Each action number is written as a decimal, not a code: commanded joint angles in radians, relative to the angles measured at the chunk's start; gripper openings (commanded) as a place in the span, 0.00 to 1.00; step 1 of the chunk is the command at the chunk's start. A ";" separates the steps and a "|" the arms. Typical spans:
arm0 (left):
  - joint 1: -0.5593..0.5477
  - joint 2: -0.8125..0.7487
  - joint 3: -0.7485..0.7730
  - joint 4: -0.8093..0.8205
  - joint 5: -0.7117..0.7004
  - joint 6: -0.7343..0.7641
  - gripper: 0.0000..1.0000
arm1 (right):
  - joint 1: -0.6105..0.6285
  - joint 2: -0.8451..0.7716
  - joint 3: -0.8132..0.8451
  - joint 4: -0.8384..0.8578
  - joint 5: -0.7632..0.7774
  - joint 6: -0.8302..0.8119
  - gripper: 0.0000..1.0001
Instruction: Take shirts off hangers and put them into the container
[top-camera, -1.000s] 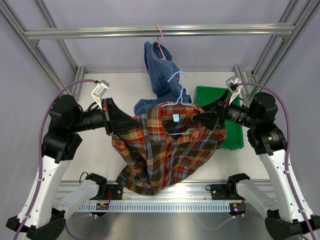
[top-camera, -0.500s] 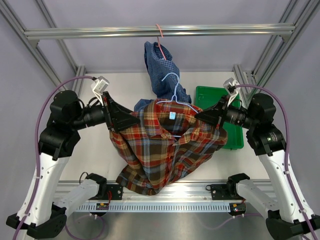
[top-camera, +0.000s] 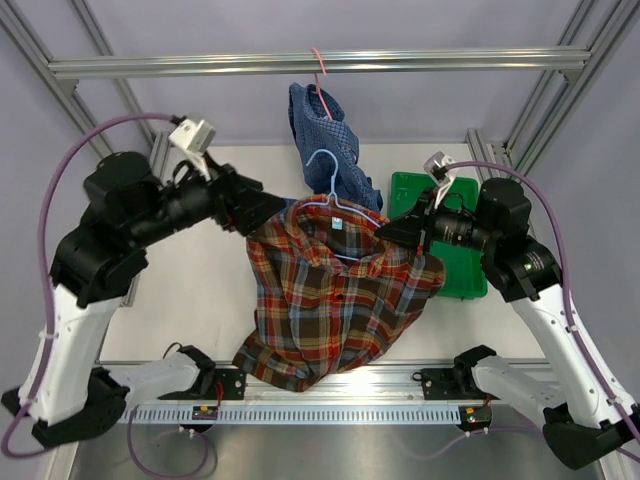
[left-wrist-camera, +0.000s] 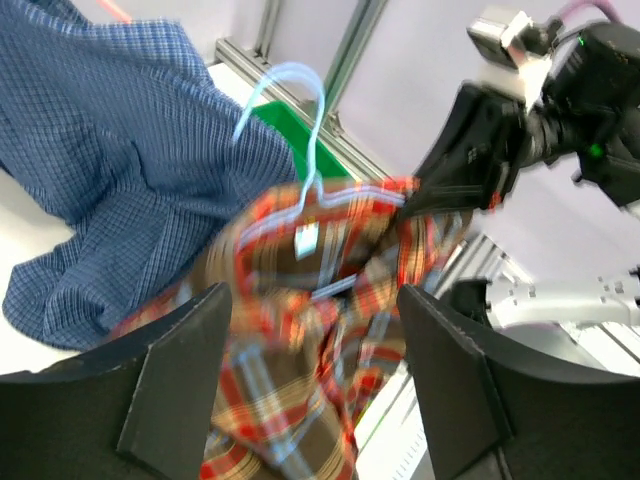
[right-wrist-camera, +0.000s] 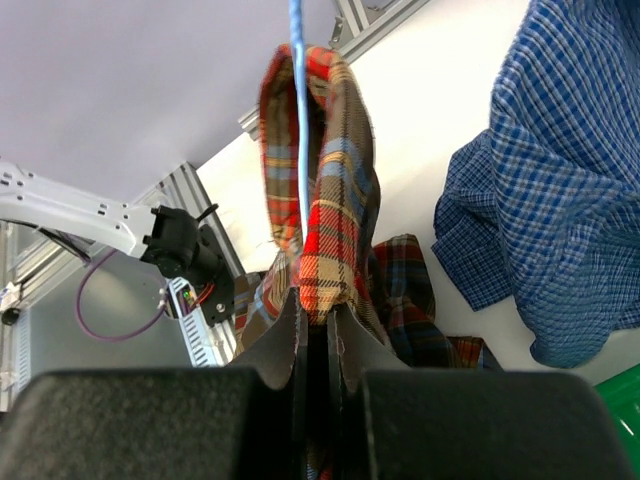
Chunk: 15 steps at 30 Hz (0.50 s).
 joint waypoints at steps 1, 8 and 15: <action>-0.143 0.134 0.083 -0.055 -0.302 0.012 0.70 | 0.066 0.018 0.094 0.001 0.091 -0.017 0.00; -0.284 0.206 0.014 0.008 -0.577 -0.026 0.58 | 0.143 0.054 0.160 -0.019 0.203 -0.020 0.00; -0.331 0.194 -0.042 0.082 -0.658 -0.025 0.57 | 0.150 0.058 0.173 -0.022 0.185 -0.020 0.00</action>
